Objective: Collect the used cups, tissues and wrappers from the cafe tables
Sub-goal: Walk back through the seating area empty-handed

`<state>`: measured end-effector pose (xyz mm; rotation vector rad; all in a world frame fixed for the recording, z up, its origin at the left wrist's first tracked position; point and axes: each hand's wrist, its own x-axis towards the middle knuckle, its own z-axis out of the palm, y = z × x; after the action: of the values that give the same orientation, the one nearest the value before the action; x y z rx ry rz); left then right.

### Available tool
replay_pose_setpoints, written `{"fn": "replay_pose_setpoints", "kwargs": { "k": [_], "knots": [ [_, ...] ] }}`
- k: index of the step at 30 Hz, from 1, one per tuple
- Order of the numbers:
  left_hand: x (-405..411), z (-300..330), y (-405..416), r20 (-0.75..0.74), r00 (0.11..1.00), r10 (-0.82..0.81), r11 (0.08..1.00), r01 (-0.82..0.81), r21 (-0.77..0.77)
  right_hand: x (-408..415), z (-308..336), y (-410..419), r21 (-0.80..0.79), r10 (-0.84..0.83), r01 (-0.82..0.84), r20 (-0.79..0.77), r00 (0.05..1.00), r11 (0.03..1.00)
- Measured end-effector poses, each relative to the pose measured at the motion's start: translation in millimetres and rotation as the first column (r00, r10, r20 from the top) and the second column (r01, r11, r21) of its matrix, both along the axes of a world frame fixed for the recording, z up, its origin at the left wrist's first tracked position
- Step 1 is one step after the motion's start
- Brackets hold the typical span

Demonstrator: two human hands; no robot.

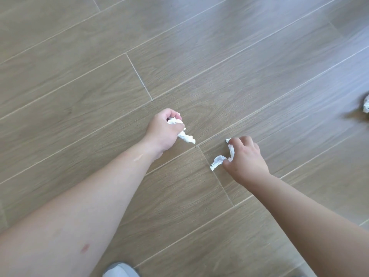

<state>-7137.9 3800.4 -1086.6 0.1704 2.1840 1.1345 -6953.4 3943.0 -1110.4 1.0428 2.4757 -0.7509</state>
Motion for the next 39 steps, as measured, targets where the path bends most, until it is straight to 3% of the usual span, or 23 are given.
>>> {"fn": "replay_pose_setpoints", "kwargs": {
  "k": [8, 11, 16, 21, 24, 33, 39],
  "knots": [
    [12.4, 15.5, -4.6, 0.014, 1.000, -0.016, 0.997, 0.014, 0.080, 2.0, -5.7, -15.1, -0.076, 0.135, -0.132, 0.026, 0.991, 0.988],
    [15.7, 17.7, -8.6, 0.019, 1.000, 0.010, 0.997, -0.012, 0.077, -2.0, 2.4, -16.6, -0.148, 0.018, -0.021, -0.022, 1.000, 0.989],
    [22.7, 25.3, -4.7, 0.057, 0.995, 0.078, 0.990, -0.084, 0.111, -20.3, 38.8, -6.1, -0.199, -0.194, 0.145, -0.255, 0.947, 0.969],
    [37.5, 55.4, 29.3, 0.315, 0.944, 0.102, 0.941, -0.194, 0.276, -47.9, 87.3, 9.4, -0.302, -0.352, 0.231, -0.455, 0.818, 0.925],
    [45.0, 81.1, 49.0, 0.423, 0.905, 0.039, 0.899, -0.217, 0.380, -49.8, 110.5, 15.1, -0.320, -0.304, 0.164, -0.459, 0.835, 0.933],
    [76.4, 118.6, 88.3, 0.502, 0.862, -0.068, 0.864, -0.201, 0.463, -20.7, 164.7, 62.1, -0.363, -0.204, 0.025, -0.464, 0.862, 0.931],
    [92.5, 120.9, 131.7, 0.433, 0.897, -0.085, 0.910, -0.107, 0.401, 10.2, 167.1, 106.8, -0.365, -0.274, 0.110, -0.436, 0.857, 0.925]
  ]
}}
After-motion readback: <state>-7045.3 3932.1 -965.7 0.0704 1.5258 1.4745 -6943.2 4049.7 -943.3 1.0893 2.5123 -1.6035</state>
